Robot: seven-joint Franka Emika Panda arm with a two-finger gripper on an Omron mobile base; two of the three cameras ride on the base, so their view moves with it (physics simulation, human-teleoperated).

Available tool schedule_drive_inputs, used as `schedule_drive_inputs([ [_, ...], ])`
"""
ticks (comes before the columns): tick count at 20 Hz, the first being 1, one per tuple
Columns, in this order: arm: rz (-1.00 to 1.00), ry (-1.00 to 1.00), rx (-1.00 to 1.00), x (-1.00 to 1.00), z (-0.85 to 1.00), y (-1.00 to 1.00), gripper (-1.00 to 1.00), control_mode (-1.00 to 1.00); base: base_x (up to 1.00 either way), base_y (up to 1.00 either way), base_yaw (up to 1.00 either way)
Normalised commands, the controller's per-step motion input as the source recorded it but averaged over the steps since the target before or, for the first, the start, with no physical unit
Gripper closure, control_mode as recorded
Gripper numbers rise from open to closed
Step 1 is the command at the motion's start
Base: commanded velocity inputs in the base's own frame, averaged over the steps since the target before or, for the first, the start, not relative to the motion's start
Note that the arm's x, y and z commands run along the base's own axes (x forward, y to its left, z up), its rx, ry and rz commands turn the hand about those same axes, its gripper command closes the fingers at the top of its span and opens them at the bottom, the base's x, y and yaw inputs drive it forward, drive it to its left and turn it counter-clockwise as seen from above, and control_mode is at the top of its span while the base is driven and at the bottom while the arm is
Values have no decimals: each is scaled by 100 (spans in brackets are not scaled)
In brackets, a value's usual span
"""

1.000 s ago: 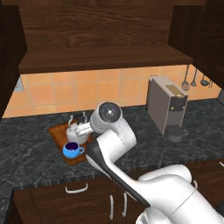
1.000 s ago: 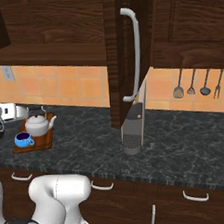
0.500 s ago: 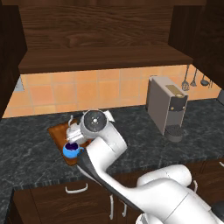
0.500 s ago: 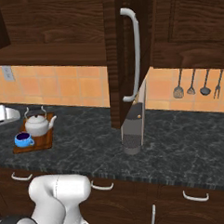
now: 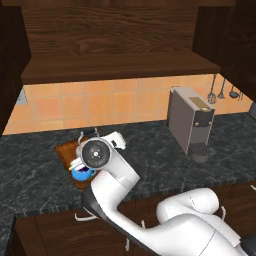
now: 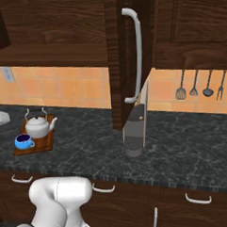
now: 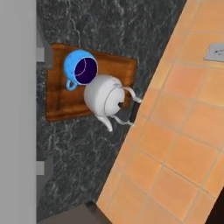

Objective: Pick the kettle from the counter and place it on the tray. Then pick the mug from the cabinet and place it on the tray. Then close the cabinet doors.

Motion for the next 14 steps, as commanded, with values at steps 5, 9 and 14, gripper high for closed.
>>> schedule_drive_inputs([
  [5, -1, -36, 0, -65, 43, 17, 100, -100, 0, 0, 0],
  [9, -3, -28, -14, -49, 31, 39, 100, -100, 0, 0, 0],
  [14, -8, -21, -37, -36, 52, 26, 100, -100, 0, 0, 0],
])
